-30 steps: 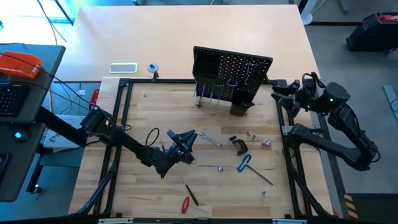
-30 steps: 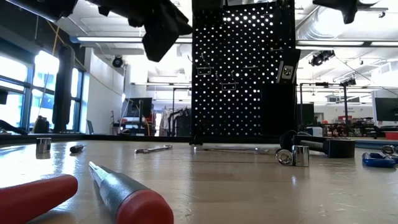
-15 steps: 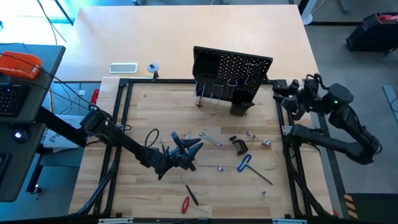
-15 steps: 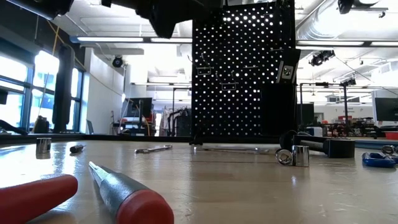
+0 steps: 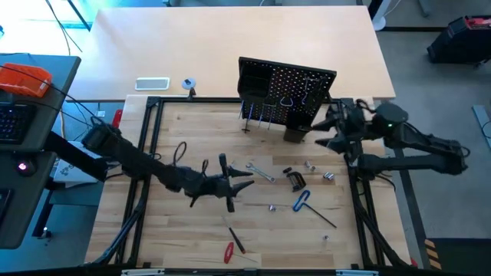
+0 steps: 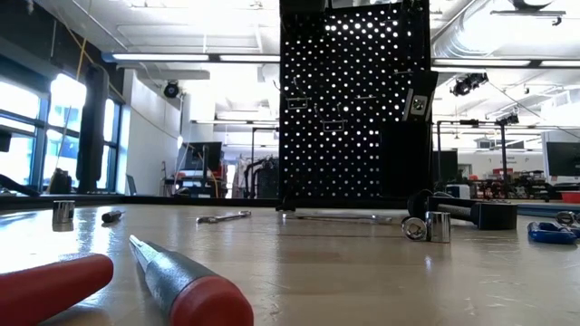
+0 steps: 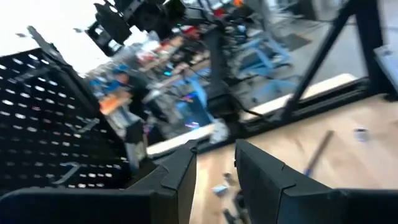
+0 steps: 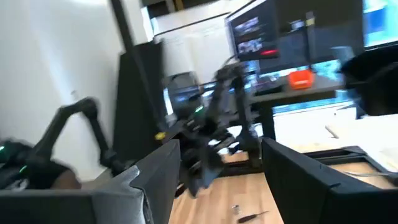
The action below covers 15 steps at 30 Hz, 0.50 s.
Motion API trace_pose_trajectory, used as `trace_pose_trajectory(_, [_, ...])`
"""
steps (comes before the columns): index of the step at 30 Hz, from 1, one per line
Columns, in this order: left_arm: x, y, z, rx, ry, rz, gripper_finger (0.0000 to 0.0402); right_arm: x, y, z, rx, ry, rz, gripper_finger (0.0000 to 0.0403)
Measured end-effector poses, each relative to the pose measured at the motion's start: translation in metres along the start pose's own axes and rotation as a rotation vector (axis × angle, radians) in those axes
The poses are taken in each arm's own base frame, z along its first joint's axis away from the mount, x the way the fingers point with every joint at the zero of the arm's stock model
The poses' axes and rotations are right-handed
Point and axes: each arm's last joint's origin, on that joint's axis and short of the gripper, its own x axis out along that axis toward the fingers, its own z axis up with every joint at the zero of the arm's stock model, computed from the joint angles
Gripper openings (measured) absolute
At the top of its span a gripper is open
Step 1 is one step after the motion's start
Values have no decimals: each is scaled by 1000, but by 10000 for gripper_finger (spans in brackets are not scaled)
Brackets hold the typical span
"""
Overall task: Hang tools onto peg board
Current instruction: Hang the silver socket onto the pegboard
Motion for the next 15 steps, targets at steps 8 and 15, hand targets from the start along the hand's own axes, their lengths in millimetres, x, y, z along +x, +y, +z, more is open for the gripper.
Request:
trace_pose_trajectory(8, [-19,41,11,-113,32,-214,105,29,19,-19,-20,89,54,220])
trace_pose_trajectory(15, [-46,66,1,-169,39,-253,105,45,41,-37,-27,161,51,220])
